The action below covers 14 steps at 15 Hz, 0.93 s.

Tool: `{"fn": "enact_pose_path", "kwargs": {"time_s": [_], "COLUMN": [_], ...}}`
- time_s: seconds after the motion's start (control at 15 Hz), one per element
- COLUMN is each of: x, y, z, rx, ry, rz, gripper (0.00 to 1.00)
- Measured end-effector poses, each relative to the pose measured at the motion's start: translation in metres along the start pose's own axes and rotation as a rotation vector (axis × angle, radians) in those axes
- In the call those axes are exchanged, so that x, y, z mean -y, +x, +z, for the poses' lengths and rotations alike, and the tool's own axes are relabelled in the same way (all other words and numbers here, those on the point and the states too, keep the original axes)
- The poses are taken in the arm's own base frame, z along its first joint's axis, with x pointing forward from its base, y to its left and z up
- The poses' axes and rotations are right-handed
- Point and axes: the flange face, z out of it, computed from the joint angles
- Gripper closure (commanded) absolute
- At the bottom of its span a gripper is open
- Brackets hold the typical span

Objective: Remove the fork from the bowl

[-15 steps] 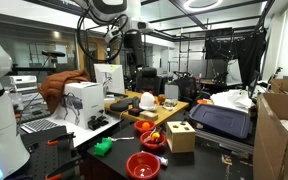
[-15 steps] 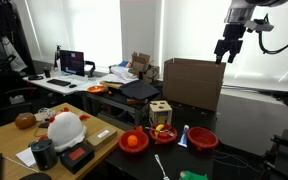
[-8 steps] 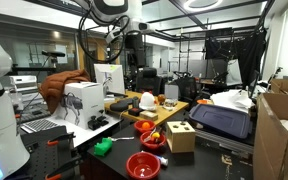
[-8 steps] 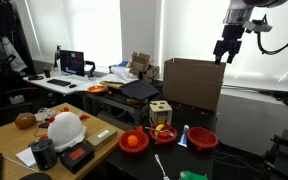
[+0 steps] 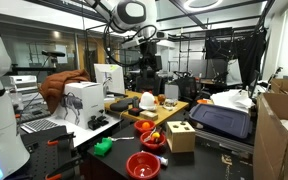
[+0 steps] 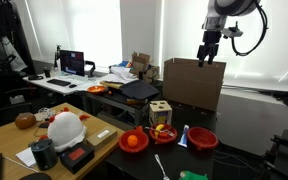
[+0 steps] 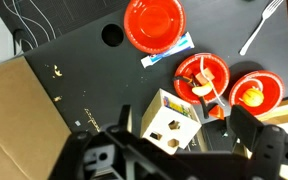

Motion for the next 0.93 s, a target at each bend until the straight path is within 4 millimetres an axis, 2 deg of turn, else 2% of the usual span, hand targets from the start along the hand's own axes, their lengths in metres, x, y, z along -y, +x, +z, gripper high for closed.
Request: {"fn": "enact_pose_path", "kwargs": {"time_s": [0.2,0.4,0.67,0.93], "x": [-0.001,-0.002,-0.002,0.007], "y": [0.034,0.061,0.089,0.109], "z": [0.022,0.061,0.116,0.155], "rx": [0.015,0.058,0.111,0.142], "ry": [-0.011,-0.039,-0.068,-0.084], "rz": [-0.072,-0.143,-0.231,-0.332], "gripper": [0.0,0.0,0.0,0.0]}}
